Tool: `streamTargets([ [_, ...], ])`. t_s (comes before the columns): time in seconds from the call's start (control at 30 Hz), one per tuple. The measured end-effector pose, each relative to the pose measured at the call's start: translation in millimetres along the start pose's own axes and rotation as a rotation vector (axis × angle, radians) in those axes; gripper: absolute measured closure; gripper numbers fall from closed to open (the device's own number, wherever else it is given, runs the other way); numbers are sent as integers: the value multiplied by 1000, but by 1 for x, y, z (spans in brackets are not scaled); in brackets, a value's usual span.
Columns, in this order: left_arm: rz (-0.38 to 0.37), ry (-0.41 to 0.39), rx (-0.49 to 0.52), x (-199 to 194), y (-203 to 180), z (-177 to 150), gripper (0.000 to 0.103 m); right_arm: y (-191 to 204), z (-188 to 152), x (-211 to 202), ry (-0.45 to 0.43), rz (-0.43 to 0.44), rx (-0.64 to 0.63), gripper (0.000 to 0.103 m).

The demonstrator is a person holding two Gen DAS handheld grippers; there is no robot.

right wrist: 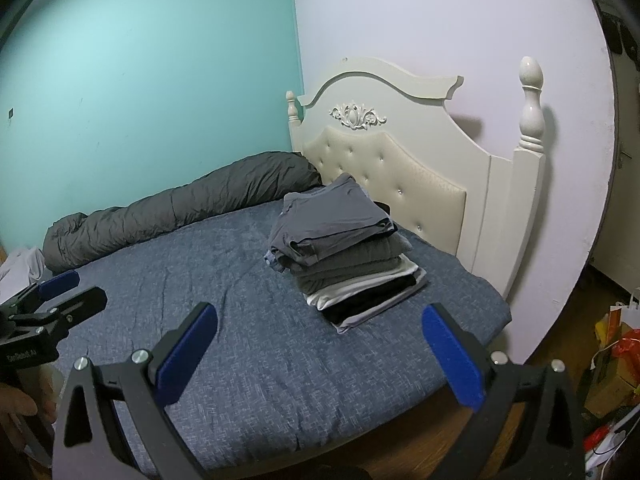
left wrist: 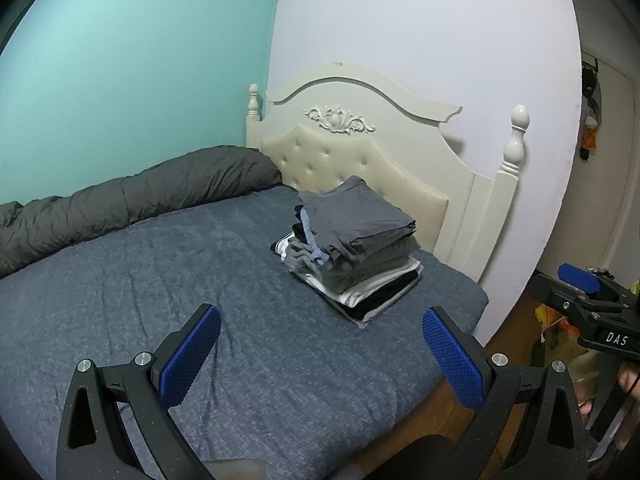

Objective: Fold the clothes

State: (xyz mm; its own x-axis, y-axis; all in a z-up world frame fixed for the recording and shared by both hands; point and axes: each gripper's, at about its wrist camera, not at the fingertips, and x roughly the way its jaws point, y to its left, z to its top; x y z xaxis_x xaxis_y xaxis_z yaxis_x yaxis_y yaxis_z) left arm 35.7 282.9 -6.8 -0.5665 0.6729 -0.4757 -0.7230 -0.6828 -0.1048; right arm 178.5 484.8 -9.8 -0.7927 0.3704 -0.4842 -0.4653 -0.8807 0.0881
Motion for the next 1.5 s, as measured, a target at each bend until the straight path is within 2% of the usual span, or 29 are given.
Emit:
streamTargets([
  [1.5,22,-13,4,-9,-3,-2,0,-2,-11,3,16,-13,18,0],
])
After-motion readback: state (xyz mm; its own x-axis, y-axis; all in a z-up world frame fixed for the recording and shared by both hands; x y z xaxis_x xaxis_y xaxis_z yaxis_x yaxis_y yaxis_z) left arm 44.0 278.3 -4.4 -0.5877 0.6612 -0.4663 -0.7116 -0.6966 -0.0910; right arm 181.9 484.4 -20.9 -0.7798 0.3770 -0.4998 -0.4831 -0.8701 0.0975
